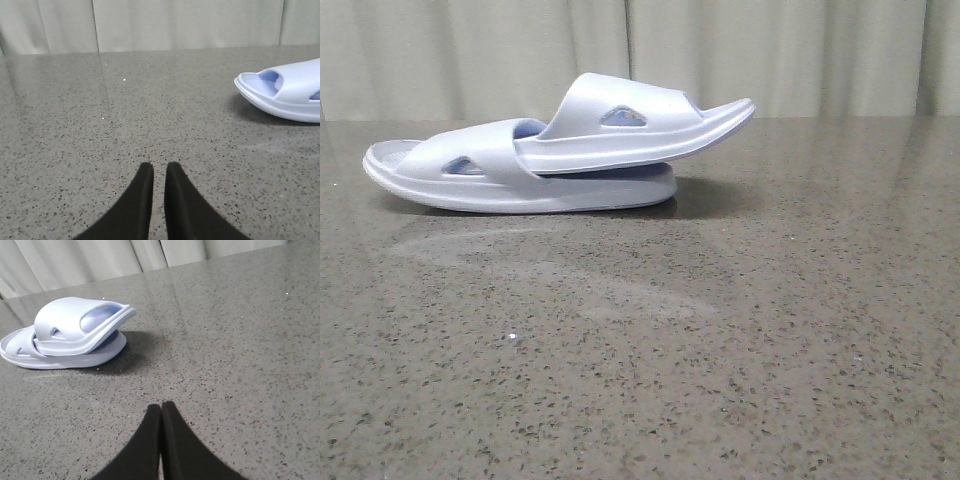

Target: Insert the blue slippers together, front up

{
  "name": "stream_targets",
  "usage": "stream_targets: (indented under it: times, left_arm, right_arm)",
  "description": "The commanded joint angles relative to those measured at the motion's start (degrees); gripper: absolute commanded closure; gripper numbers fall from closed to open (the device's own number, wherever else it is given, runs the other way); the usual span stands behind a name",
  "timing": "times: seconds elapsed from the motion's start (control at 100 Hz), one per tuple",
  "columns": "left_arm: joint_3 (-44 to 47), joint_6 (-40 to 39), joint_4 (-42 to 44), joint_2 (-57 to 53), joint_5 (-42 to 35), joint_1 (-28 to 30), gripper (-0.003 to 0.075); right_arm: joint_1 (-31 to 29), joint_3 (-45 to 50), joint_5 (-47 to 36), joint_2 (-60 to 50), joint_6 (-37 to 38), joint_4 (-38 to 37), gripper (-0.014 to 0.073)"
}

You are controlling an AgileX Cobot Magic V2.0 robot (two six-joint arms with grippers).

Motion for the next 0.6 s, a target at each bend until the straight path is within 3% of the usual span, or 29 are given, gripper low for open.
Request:
stream_targets:
  times: [0.0, 0.59]
  left_arm:
    - [0.58, -0.09, -0.22, -0.43, -4.09, 0.22, 0.0705]
    - [0.58, -0.09, -5.70, -1.93, -4.09, 0.75, 0.0705]
  right_arm:
    - [0.06, -1.63, -0.75, 0.15, -0.52, 1.17, 0.0693]
    - [0.06, -1.63, -0.75, 0.15, -0.52, 1.17, 0.0693]
